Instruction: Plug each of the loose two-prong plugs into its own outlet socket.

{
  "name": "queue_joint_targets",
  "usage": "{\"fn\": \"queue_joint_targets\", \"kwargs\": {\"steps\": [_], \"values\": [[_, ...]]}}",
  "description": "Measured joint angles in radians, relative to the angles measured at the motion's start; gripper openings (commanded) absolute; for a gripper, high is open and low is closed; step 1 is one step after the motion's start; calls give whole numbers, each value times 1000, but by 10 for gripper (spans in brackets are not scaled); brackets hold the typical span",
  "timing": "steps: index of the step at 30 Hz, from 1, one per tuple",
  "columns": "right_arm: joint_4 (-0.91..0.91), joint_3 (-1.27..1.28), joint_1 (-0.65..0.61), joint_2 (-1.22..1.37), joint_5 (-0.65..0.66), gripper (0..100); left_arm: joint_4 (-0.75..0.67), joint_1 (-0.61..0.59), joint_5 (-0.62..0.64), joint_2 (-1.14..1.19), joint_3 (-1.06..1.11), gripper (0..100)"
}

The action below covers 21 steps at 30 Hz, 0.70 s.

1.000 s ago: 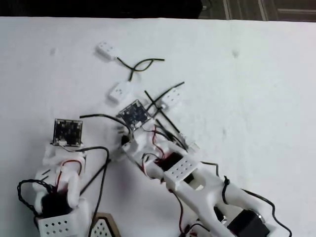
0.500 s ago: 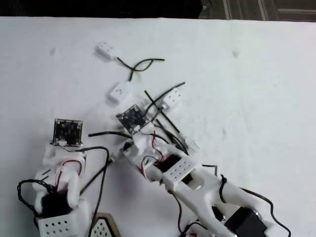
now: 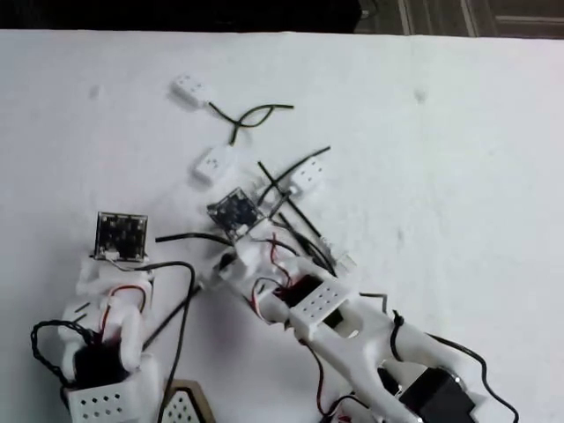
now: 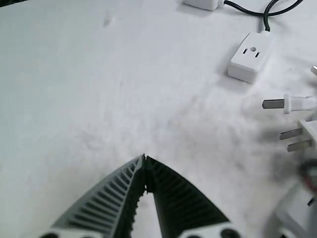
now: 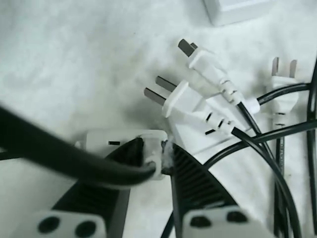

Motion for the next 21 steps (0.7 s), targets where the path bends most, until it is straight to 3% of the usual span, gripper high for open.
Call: {"fn": "queue_joint_targets", "kwargs": {"steps": [3, 6, 9, 12, 18, 21], "values": [[0, 0, -2, 0, 29, 33, 0, 0, 0, 0, 0, 24], [8, -3, -5, -3, 34, 123, 0, 0, 0, 0, 0, 24], [97, -11, -14, -35, 12, 230, 0, 2, 0, 0, 0, 24], [227, -37, -11, -135, -25, 276, 0, 2, 0, 0, 0, 24], [462, -86, -12, -431, -49, 269, 0, 2, 0, 0, 2, 24], [537, -86, 9, -563, -49, 166, -2, 2, 0, -2, 20, 24]]}}
